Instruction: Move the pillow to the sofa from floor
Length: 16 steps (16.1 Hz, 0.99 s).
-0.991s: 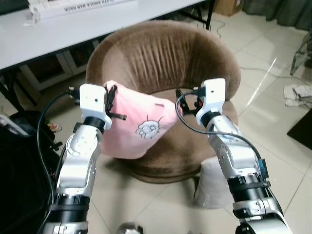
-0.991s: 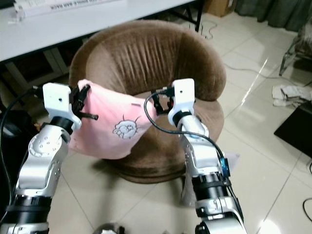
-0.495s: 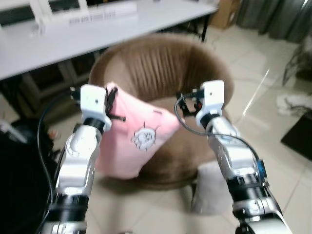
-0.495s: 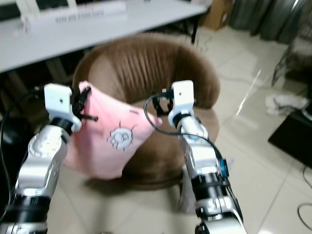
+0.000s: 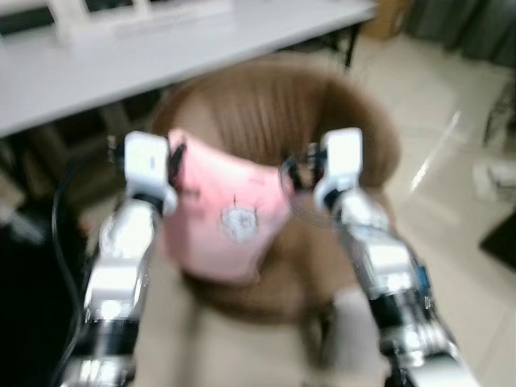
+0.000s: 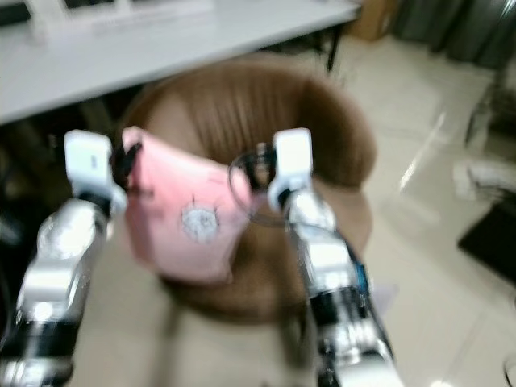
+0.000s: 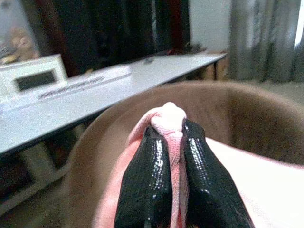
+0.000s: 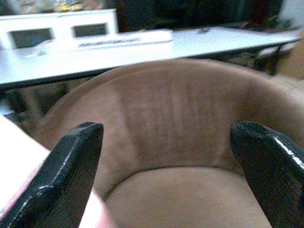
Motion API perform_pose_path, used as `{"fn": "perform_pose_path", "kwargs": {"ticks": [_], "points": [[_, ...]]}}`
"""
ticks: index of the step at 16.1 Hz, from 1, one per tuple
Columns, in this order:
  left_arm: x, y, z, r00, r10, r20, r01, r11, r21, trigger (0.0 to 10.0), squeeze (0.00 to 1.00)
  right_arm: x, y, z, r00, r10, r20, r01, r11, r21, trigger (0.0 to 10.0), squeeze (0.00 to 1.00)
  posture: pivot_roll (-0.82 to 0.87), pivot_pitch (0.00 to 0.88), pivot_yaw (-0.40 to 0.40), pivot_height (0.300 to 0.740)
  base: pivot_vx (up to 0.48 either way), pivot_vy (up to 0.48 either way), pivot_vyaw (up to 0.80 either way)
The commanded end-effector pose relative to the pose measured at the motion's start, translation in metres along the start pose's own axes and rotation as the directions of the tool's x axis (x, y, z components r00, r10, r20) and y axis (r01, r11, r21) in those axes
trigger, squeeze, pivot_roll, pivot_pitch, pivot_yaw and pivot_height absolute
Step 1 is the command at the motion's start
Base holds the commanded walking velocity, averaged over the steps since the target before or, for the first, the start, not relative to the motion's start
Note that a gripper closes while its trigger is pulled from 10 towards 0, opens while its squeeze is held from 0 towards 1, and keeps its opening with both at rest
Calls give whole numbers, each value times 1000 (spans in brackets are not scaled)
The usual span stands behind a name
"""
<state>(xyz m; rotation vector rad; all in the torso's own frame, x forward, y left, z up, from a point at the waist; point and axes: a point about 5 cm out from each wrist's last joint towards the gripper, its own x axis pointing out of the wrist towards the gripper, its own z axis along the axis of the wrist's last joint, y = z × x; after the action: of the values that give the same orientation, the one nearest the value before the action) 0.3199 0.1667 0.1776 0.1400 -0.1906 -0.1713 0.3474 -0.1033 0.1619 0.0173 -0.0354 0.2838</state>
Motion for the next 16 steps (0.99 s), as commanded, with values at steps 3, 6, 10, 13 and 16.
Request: {"fn": "perform_pose_path", "kwargs": {"ticks": [3,6,10,13,16], "points": [[5,-9,11,998,-41,56,41,999,9,10000,0,-1,-9,1,999,-41,11,41,999,19,10000,0,81,0,37,740,379,0,0],[6,-11,10,997,-60,56,59,998,5,10000,0,-1,-10,2,999,-43,18,43,999,22,10000,0,80,0,37,740,377,0,0],[7,-13,7,997,-66,37,65,998,21,10000,0,-2,-10,1,999,-32,10,32,999,14,10000,0,77,0,33,740,367,0,0],[7,-23,-2,991,-130,-17,130,991,32,10000,0,-3,-15,-2,1000,9,-25,-10,999,-45,10000,0,71,0,32,740,116,0,0],[11,-31,-4,982,-183,-38,185,981,54,10000,0,-4,-18,2,999,46,-9,-46,997,-59,10000,0,65,0,35,740,0,0,0]]}}
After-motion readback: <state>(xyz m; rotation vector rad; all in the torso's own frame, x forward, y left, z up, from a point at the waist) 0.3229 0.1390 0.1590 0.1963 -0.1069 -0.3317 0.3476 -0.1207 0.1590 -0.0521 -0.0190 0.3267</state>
